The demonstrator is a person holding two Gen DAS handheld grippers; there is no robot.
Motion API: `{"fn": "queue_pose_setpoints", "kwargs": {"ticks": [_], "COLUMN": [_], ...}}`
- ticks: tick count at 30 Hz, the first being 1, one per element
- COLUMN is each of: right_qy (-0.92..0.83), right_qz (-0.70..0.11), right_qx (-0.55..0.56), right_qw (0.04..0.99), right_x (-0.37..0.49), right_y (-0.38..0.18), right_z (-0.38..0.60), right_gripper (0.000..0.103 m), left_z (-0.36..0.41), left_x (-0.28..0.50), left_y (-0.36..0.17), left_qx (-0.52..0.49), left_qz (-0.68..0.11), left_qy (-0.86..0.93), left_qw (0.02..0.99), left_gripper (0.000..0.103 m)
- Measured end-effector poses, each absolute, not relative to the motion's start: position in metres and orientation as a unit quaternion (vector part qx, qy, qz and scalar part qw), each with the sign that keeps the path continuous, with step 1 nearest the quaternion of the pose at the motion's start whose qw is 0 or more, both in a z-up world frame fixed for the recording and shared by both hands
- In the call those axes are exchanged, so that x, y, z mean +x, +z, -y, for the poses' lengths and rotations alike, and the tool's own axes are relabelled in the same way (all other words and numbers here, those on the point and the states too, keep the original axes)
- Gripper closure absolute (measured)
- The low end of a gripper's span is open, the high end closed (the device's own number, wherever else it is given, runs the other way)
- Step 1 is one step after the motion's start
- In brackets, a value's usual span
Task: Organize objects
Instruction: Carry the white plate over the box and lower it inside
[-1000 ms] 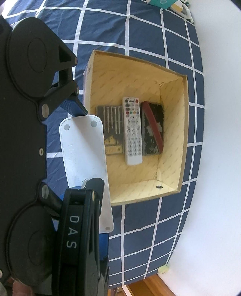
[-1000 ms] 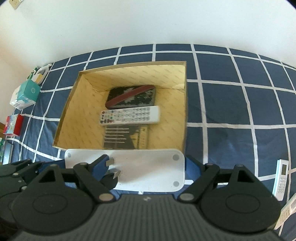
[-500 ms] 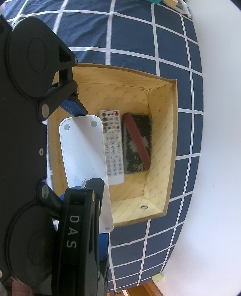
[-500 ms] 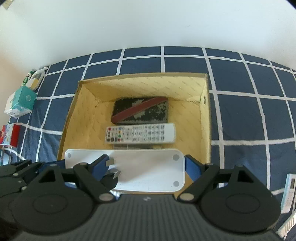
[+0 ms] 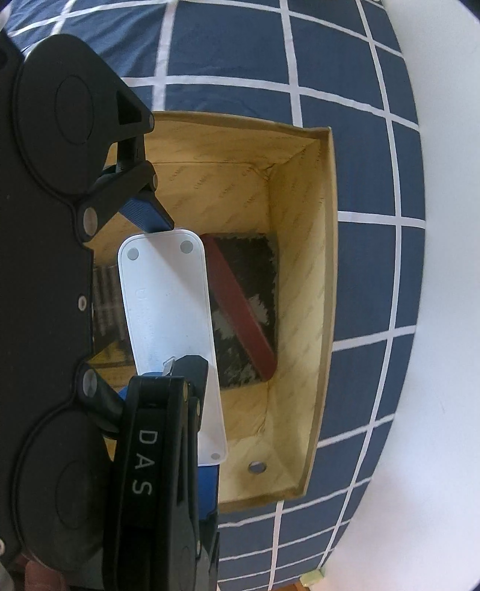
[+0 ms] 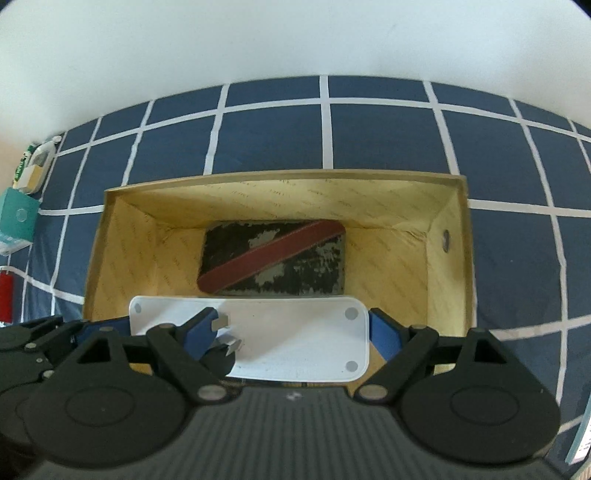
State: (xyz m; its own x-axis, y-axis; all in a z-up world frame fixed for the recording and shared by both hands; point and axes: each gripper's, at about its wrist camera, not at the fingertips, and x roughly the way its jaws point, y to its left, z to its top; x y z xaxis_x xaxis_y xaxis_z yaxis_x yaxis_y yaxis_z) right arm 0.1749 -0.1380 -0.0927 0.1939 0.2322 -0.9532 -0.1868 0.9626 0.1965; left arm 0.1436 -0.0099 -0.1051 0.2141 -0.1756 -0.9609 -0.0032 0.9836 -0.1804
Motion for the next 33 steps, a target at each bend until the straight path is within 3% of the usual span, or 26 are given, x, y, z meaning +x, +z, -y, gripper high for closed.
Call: {"fn": "queue_pose_setpoints", "kwargs": {"ticks": [33], "right_qy": [0.100], "right_qz": [-0.641], "right_qx": [0.046], "right_qw": [0.759], "right_x": [0.262], "right_y": [-0.159], "right_z": [0.130], "right_gripper": [0.016], "left_z": [0.000], "left_x": [0.224], "left_y": [-0.161], "left_qx": [-0.068], "left_qz": [-0.645], "left_qy": [-0.072], "left_qw": [0.758], "left_gripper": [0.022]}}
